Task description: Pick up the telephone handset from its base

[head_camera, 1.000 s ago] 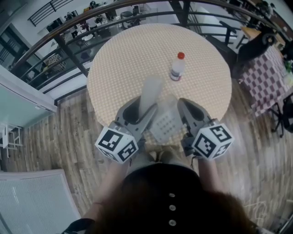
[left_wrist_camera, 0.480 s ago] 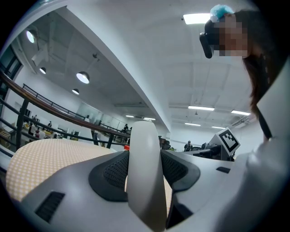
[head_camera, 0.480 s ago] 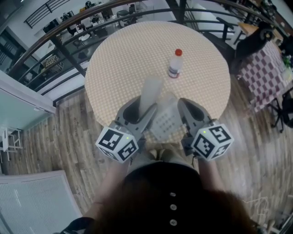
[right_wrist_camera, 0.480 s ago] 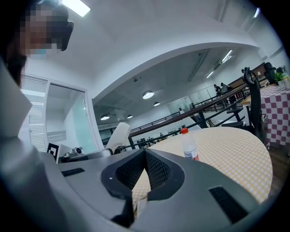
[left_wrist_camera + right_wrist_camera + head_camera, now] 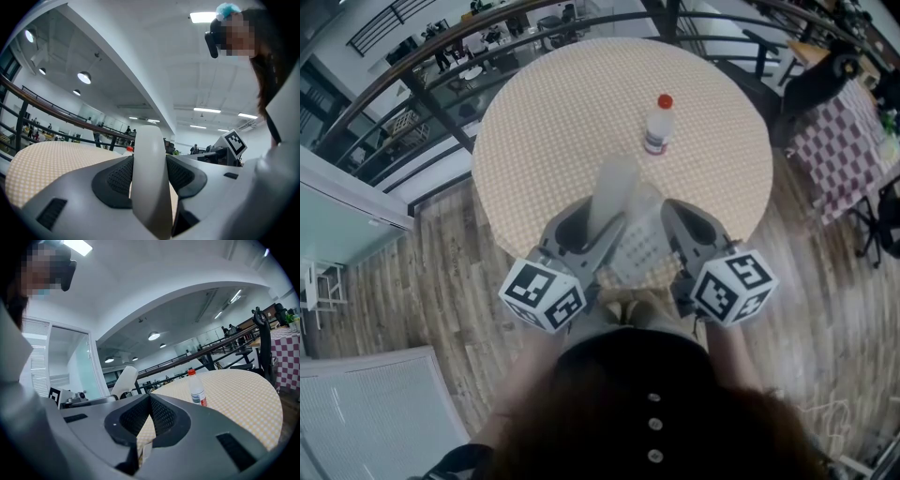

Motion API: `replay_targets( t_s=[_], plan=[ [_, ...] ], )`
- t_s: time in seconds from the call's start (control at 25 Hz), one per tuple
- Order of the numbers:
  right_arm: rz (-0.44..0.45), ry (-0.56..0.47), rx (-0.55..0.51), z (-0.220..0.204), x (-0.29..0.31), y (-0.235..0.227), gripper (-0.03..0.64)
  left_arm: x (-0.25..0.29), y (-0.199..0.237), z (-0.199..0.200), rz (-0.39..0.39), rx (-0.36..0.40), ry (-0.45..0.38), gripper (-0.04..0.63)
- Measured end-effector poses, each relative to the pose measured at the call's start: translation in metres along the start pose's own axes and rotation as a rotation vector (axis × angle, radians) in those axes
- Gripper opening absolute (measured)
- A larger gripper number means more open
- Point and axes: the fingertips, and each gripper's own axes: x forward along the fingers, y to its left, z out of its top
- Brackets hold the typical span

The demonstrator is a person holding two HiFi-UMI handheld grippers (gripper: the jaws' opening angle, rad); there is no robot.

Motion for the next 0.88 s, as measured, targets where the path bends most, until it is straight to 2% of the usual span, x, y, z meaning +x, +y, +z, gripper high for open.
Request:
replay_targets(
  t_s=[0.88],
  plan=[
    [-0.009,0.021,-0.023,-0.0038,0.0064,0.005,0.011,0.0026,0.0003,-0.0057,-0.024,0.026,0.048,0.222]
  ],
)
